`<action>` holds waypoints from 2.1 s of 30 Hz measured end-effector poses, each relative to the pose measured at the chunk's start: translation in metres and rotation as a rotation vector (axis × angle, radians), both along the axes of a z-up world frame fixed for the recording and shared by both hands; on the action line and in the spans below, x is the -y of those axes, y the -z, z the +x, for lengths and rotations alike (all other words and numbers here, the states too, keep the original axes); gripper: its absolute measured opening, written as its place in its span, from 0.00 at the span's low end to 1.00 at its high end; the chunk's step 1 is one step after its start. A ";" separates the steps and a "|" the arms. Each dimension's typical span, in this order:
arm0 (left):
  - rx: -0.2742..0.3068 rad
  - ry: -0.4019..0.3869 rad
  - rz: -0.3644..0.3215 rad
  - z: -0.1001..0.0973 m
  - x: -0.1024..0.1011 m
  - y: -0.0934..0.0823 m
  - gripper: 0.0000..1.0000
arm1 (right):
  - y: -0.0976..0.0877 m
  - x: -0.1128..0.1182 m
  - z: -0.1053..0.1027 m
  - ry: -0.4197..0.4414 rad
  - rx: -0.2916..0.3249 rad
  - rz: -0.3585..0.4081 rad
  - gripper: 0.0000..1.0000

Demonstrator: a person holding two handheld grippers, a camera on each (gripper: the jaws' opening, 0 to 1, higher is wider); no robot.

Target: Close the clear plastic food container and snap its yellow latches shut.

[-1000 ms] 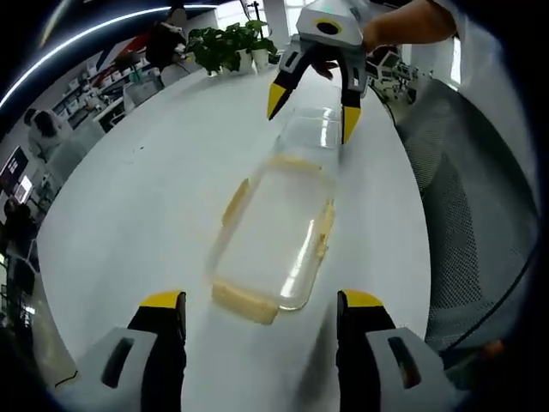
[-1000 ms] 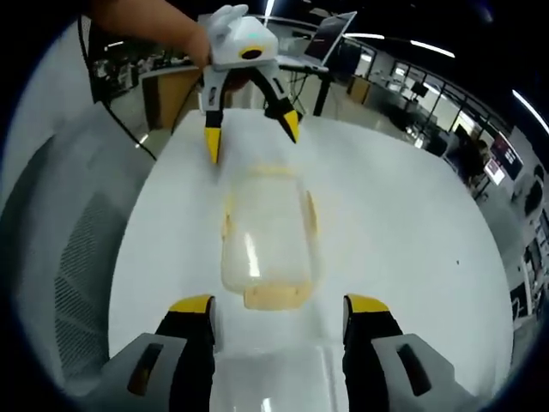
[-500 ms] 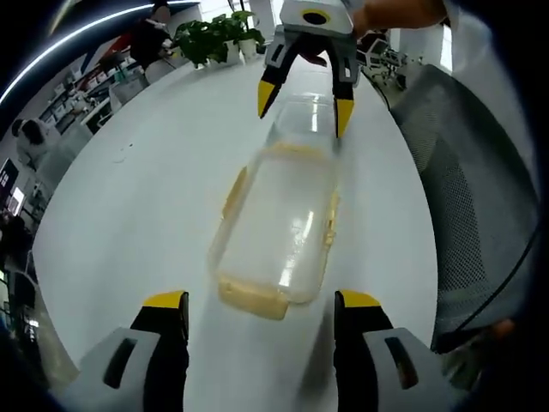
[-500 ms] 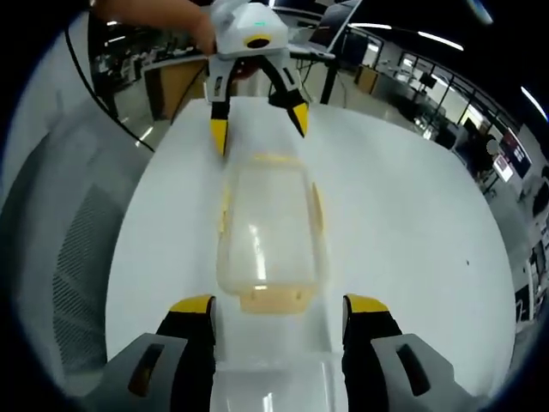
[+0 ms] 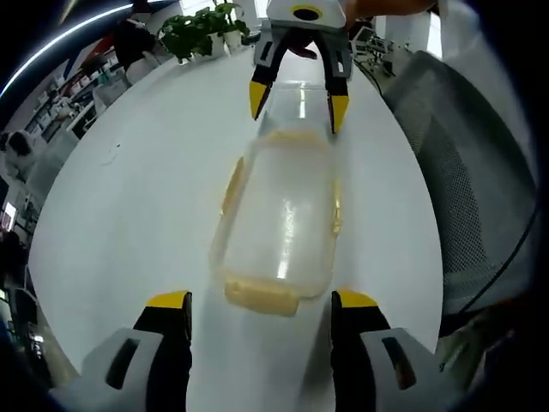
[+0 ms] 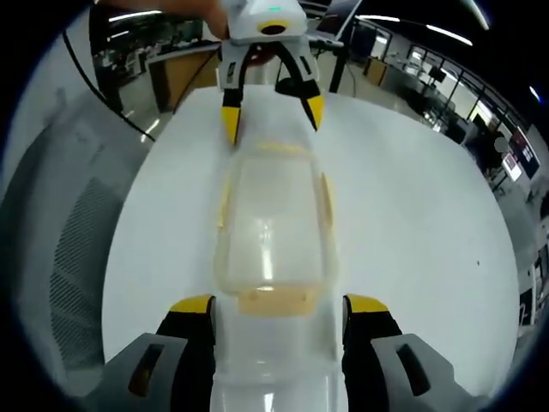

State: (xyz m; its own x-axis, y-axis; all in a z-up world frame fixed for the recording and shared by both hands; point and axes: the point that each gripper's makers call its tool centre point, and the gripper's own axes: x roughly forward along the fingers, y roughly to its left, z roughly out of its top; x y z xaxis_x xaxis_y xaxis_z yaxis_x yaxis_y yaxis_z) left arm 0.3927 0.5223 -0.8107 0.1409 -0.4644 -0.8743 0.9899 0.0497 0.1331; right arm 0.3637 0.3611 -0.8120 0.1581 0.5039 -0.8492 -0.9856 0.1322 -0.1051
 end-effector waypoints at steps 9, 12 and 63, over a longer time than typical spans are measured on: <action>-0.020 0.041 0.033 0.002 0.000 0.005 0.64 | 0.007 0.000 0.001 -0.009 -0.022 -0.030 0.58; -0.027 0.057 0.046 0.001 0.000 0.007 0.62 | 0.009 -0.001 0.001 -0.008 -0.029 -0.033 0.58; -0.116 0.130 0.102 0.004 0.004 0.023 0.44 | 0.027 0.003 0.004 0.047 -0.133 -0.181 0.42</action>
State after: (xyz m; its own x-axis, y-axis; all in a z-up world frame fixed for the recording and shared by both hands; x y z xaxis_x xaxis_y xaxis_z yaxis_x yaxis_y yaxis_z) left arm 0.3970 0.5179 -0.8342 -0.0189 -0.3803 -0.9247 0.9961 -0.0870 0.0154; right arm 0.3672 0.3585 -0.8390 0.0585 0.3359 -0.9401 -0.9856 0.1688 -0.0011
